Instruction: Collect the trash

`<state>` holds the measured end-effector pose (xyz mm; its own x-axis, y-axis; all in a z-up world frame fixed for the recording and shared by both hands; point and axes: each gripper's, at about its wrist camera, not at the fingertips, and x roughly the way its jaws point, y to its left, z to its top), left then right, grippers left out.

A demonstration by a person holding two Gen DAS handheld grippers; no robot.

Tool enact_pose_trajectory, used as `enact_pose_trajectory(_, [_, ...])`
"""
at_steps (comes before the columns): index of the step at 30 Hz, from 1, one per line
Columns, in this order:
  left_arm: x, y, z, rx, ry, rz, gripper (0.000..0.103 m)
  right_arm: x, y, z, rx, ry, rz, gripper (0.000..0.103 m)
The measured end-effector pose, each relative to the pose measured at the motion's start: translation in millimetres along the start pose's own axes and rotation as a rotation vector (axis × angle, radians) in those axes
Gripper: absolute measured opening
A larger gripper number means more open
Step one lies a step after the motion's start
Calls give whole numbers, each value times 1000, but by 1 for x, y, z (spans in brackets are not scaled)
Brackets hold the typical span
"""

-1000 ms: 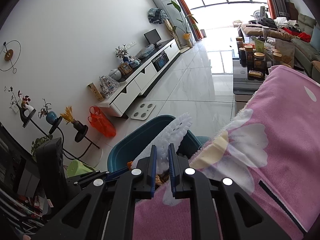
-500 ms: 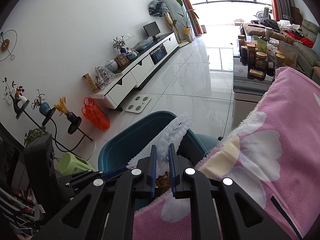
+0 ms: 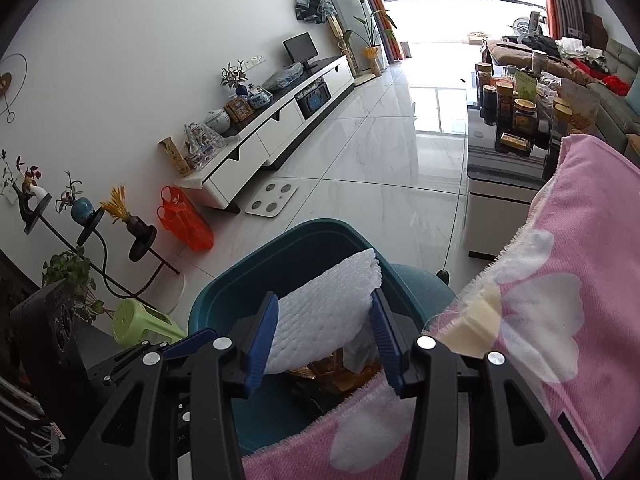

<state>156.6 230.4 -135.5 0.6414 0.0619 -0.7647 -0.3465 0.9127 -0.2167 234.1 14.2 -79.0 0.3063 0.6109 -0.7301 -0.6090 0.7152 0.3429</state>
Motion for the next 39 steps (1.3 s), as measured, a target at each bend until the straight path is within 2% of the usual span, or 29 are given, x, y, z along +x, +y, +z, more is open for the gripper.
enact_pose_trajectory(5, [-11, 2, -3, 14, -21, 38, 53, -4, -6, -2, 14, -2, -7, 47])
enact_pose_trajectory(7, [-15, 3, -4, 13, -22, 40, 53, -4, -7, -2, 9, 2, -11, 51])
enact_pose_trajectory(11, [-23, 5, -6, 10, -31, 42, 54, -7, -5, -5, 4, 4, -7, 51])
enact_pose_trajectory(13, [-30, 6, -8, 7, -36, 29, 54, -12, -6, -8, 10, -5, 0, 51])
enact_pose_trajectory(16, [-44, 1, -12, 15, -59, -2, 59, -29, -8, -13, 16, -32, 14, 51])
enact_pose_trajectory(17, [-51, -1, -14, 22, -73, -19, 63, -37, -9, -17, 11, -48, 13, 53])
enact_pose_trajectory(21, [-87, -13, -25, 60, -152, -79, 82, -80, -11, -34, -19, -147, -4, 77])
enact_pose_trajectory(22, [-95, -18, -28, 72, -174, -94, 86, -92, -12, -40, -24, -175, -13, 79])
enact_pose_trajectory(24, [-115, -27, -37, 92, -218, -134, 98, -113, -15, -55, -34, -228, -41, 87])
enact_pose_trajectory(28, [-144, -48, -56, 130, -286, -173, 98, -154, -27, -85, -36, -330, -116, 96])
enact_pose_trajectory(36, [-179, -107, -91, 196, -392, -205, 98, -221, -46, -148, -1, -527, -318, 96])
enact_pose_trajectory(39, [-191, -132, -101, 243, -456, -181, 98, -239, -49, -170, 7, -573, -401, 96])
